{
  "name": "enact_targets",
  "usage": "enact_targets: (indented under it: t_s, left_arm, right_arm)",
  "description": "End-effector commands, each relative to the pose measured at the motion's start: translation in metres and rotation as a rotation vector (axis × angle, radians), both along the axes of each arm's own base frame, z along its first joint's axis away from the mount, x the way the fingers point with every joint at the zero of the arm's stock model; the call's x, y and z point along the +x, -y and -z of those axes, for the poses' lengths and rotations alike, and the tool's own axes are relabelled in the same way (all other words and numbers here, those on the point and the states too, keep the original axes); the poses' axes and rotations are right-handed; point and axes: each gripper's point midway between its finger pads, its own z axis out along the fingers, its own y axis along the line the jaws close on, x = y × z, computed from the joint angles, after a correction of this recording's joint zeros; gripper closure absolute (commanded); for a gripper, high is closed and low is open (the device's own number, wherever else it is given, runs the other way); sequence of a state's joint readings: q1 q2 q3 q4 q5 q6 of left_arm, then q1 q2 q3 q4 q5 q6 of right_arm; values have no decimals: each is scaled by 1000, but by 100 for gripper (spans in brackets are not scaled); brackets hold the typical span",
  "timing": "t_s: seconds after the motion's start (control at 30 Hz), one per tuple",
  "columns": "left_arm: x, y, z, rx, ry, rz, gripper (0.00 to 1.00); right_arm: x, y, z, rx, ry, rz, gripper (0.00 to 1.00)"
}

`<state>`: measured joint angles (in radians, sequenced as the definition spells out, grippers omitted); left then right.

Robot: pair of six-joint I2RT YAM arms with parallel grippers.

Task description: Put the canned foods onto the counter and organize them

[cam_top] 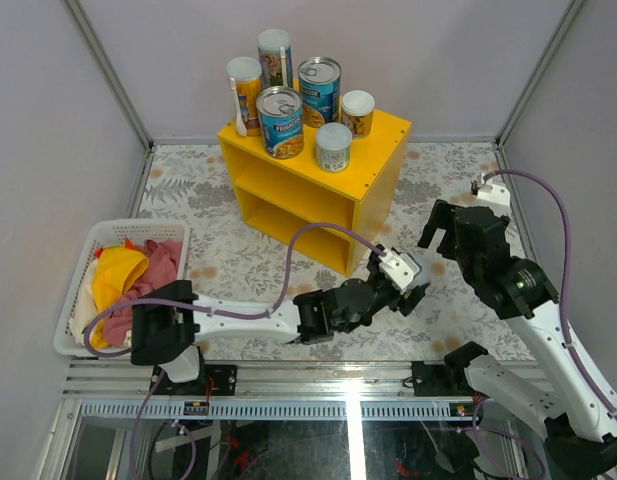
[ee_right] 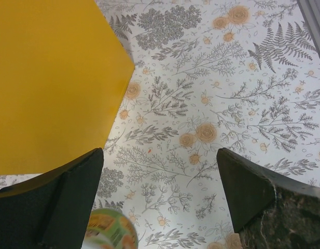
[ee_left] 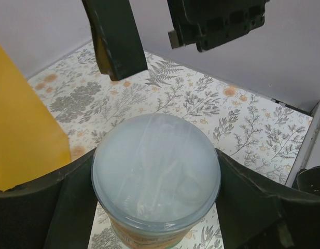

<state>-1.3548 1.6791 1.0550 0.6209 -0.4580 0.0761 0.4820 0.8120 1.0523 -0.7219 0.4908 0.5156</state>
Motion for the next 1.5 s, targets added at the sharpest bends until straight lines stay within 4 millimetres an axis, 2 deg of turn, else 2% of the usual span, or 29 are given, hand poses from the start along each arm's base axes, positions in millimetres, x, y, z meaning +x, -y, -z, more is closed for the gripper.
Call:
enact_targets:
  t_s: [0.0,0.07,0.33,0.5,0.6,0.9,1.03,1.27,1.47]
  left_arm:
    - [0,-18,-82,-107,13,-24,100]
    - [-2,-26,-96,-84,8,-21,100]
    - [1,-59,-177,-106,31,-49,100]
    - [14,-80,-222,-145,65,-110,100]
    - [30,-90,-238,-166,69,-153,100]
    - [71,-99,-273,-223,116,-234,100]
    - [94,-99,-277,-241,126,-272,100]
    - [132,-103,-271,-271,123,-339,100]
    - [152,-100,-270,-294,122,-362,100]
  right_arm:
    - [16,5,-35,38,115,68,3]
    - [20,5,-37,46,121,74,3]
    - [32,-1,-40,72,137,85,3]
    - [35,-2,-42,72,145,84,3]
    - [35,-2,-42,71,144,81,3]
    - [29,-2,-49,73,151,63,4]
    - [26,-1,-53,76,157,54,4]
    - [22,-4,-58,91,168,31,5]
    - [22,-5,-63,92,177,19,5]
